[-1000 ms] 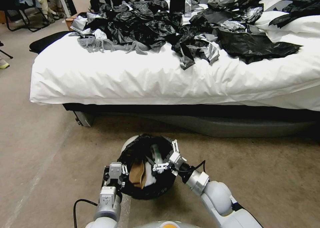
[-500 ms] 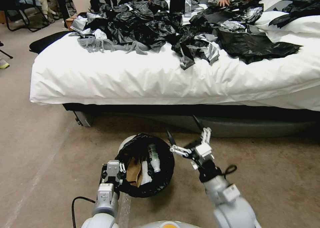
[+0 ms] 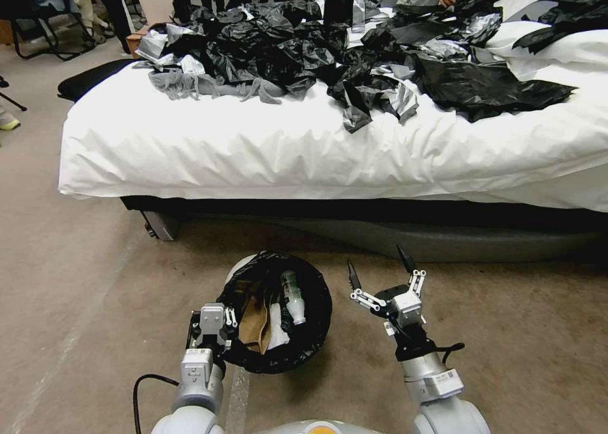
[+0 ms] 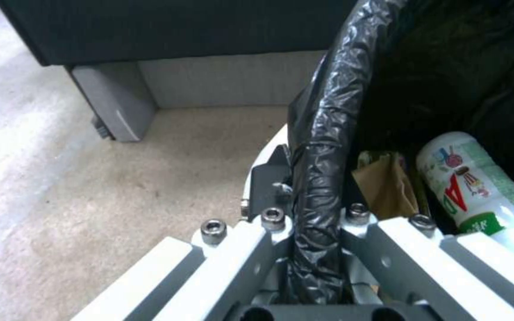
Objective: Pick up the trash bin, then pick up the garbage from the floor and place it into the trash bin.
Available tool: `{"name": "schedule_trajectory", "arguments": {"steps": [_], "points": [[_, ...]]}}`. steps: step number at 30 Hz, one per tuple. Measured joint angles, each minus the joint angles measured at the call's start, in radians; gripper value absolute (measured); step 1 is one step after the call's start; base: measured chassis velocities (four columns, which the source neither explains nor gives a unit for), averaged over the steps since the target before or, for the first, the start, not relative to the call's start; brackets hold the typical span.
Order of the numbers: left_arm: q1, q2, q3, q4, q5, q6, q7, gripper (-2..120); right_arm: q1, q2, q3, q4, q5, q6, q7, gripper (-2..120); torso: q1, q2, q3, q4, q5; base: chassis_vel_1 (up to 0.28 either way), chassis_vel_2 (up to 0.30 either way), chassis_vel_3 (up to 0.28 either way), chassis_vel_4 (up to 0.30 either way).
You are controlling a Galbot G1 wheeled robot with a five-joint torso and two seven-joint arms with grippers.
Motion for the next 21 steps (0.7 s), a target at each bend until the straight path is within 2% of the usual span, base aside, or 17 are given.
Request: {"name": "schedule_trajectory", "arguments": {"steps": [10,21], "points": [[0.0,0.0,-0.006,-0.003,-0.001,0.0,0.0,0,0.02,0.0,0.018,-0.003,0.009,-0.001,0.007,100,0.0,0.0,0.0,0.0001,0.0,0.054,0.046,0.046,0.053],[-0.011,-0.001,-0.01,-0.003,-0.009,0.0,-0.001,0,0.044,0.001,0.051,0.004,0.021,-0.009,-0.005,100,0.0,0.0,0.0,0.0,0.0,0.096,0.104,0.098,0.099]]}}
